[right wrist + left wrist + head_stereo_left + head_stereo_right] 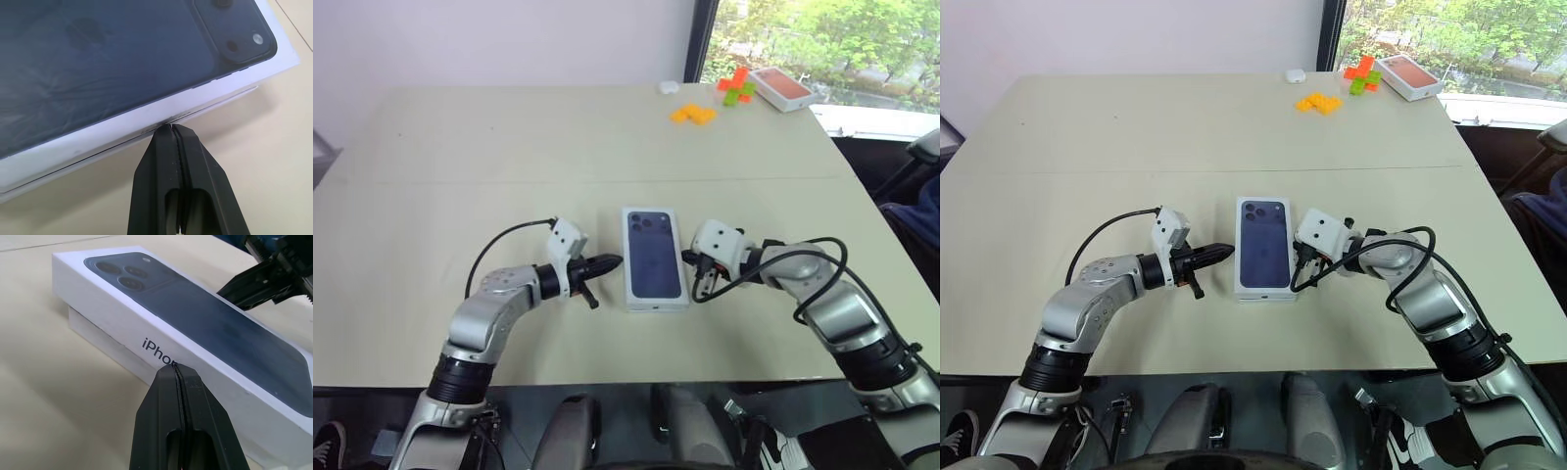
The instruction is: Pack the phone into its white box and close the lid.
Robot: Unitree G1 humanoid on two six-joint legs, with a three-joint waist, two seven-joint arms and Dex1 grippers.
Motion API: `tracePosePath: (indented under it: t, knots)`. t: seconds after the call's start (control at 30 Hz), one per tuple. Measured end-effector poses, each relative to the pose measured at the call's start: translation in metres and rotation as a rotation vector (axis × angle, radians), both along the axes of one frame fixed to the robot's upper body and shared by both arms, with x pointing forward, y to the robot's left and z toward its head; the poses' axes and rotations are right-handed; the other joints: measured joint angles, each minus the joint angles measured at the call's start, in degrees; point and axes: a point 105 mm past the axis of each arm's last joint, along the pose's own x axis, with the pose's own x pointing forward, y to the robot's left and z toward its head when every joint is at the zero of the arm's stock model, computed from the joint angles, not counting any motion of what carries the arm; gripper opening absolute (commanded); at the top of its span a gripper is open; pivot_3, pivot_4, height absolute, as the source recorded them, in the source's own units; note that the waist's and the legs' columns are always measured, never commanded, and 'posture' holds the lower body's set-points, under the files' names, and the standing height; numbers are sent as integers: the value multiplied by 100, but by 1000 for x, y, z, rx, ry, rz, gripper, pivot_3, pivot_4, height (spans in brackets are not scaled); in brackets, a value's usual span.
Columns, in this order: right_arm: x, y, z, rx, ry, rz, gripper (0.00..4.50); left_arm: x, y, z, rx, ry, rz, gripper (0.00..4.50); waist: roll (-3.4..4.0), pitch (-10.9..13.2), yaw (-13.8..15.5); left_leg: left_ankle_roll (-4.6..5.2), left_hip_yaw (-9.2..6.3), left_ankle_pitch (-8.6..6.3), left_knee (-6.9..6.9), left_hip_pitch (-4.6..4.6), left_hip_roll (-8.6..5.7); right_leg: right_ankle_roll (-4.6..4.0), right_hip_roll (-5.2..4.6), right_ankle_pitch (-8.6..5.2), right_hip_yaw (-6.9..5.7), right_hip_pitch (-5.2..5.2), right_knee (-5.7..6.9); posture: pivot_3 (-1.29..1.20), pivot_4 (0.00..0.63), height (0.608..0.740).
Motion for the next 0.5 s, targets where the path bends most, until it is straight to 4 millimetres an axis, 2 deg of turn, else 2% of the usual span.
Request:
tracePosePath:
  t: [0.27,0.5]
  knots:
    - [2,2,2,47,43,-34,31,-4,1,-10,25,41,-6,0,0,0,-4,0,-1,0,1,2,3,-1,3,0,1,1,2,0,150,740]
    - [0,-1,6,88,140,-65,31,-4,-2,-10,7,47,-5,0,0,0,2,0,-3,0,2,0,1,0,1,1,-1,1,2,0,150,740]
